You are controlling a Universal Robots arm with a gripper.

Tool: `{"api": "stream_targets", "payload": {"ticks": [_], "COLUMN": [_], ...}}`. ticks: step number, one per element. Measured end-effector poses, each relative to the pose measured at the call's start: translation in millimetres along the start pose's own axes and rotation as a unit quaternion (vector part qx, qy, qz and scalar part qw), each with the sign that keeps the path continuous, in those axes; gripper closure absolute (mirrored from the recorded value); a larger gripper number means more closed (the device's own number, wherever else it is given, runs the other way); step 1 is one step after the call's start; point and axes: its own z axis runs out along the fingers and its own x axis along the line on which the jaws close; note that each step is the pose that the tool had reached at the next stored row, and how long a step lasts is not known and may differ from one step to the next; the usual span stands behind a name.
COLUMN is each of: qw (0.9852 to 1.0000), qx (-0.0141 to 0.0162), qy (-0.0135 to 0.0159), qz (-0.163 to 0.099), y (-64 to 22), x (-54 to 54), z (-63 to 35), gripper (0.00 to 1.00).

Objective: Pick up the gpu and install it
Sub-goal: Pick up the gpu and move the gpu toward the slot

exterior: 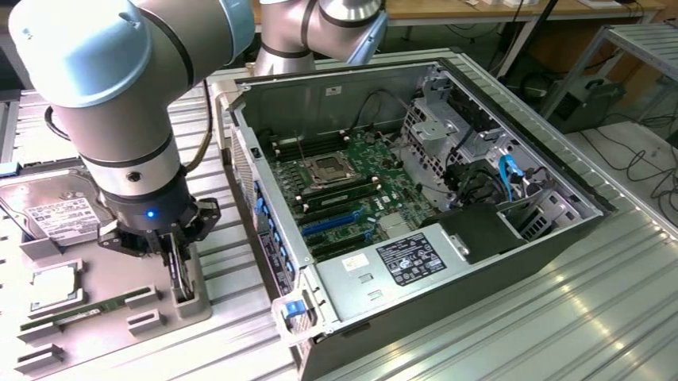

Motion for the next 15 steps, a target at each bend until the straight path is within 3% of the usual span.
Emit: {"api": "stream_targets", "payload": {"ticks": [4, 7, 15], "qw": [1.0000, 1.0000, 1.0000], "qx": [0.0000, 0.0000, -0.0001], "qy": [0.0001, 0.0000, 0.0001], "qz": [0.000, 0.000, 0.000], "y": [0.4, 0.8, 0.8], "x": [0.0, -0.1, -0.1], "z": [-12.5, -27.6, -29.4], "gripper": [0.72, 0.72, 0.72]}}
